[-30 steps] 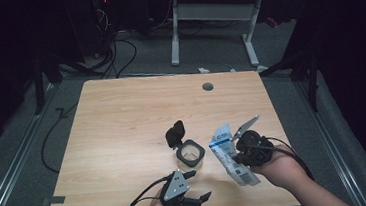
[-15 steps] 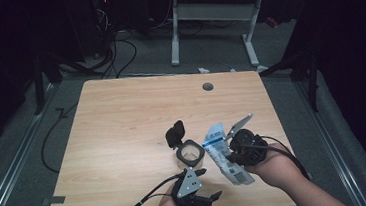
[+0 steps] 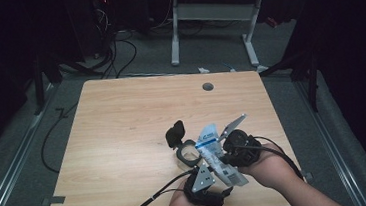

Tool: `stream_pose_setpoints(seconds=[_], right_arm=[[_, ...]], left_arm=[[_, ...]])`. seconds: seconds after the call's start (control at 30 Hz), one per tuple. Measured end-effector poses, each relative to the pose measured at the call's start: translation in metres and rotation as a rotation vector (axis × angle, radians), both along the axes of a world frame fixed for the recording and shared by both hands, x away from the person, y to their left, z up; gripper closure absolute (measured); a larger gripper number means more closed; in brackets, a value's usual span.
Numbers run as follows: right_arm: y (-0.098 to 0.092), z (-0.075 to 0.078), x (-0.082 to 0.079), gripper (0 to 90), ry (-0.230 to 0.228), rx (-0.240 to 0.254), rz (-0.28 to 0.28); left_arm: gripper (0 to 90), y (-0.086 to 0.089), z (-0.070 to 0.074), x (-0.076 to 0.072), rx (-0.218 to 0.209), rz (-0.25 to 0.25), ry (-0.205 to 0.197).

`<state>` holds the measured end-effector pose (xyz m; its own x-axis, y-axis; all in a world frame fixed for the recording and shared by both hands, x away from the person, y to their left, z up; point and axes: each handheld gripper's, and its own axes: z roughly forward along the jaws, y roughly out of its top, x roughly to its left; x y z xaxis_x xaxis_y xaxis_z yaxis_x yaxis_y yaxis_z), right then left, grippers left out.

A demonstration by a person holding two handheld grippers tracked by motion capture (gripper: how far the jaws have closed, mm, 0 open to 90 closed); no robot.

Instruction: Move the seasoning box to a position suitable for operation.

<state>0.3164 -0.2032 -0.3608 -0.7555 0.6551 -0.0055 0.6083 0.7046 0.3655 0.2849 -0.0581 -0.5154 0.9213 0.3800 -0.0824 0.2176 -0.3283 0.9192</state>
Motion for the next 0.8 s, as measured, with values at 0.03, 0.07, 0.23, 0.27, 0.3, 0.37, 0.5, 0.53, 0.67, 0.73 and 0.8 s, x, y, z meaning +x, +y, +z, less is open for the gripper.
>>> stream_pose_setpoints(seconds=[0.03, 0.07, 0.23, 0.27, 0.3, 0.37, 0.5, 0.53, 0.67, 0.73, 0.8], right_arm=[[0.001, -0.001, 0.0, 89.7, 0.002, 0.006, -0.001], [0.001, -0.001, 0.001, 89.7, 0.004, 0.005, 0.005], [0.004, -0.002, 0.001, 89.7, 0.002, 0.004, 0.012], [0.004, -0.002, 0.002, 89.7, 0.003, 0.005, 0.01], [0.004, -0.001, 0.002, 89.7, 0.002, 0.006, 0.005], [0.004, -0.001, 0.002, 89.7, 0.0, 0.005, 0.005], [0.004, -0.001, 0.003, 89.7, -0.006, 0.002, 0.007], [0.005, -0.001, 0.002, 89.7, -0.005, 0.0, 0.008], [0.006, -0.002, 0.003, 89.6, -0.004, -0.003, 0.018], [0.007, -0.003, 0.004, 89.7, -0.003, -0.001, 0.021], [0.008, -0.003, 0.004, 89.7, -0.002, -0.006, 0.02]], left_arm=[[19.5, -0.002, 0.0, 0.001, -0.001, -0.004, 0.014], [19.6, -0.003, -0.001, 0.002, -0.003, -0.001, 0.023], [25.2, -0.003, -0.001, 0.001, -0.007, 0.003, 0.021], [26.6, -0.002, -0.001, 0.0, -0.008, 0.003, 0.015], [28.2, -0.002, 0.0, 0.0, -0.008, 0.002, 0.011], [31.7, -0.001, 0.0, -0.002, -0.009, 0.004, 0.001], [35.6, 0.001, 0.0, -0.005, -0.005, 0.019, -0.018], [36.0, 0.001, 0.001, -0.007, -0.001, 0.02, -0.023], [38.8, 0.006, 0.0, -0.01, 0.002, 0.031, -0.04], [39.6, 0.007, 0.0, -0.012, 0.008, 0.04, -0.058], [40.5, 0.008, 0.0, -0.013, 0.018, 0.048, -0.075]])
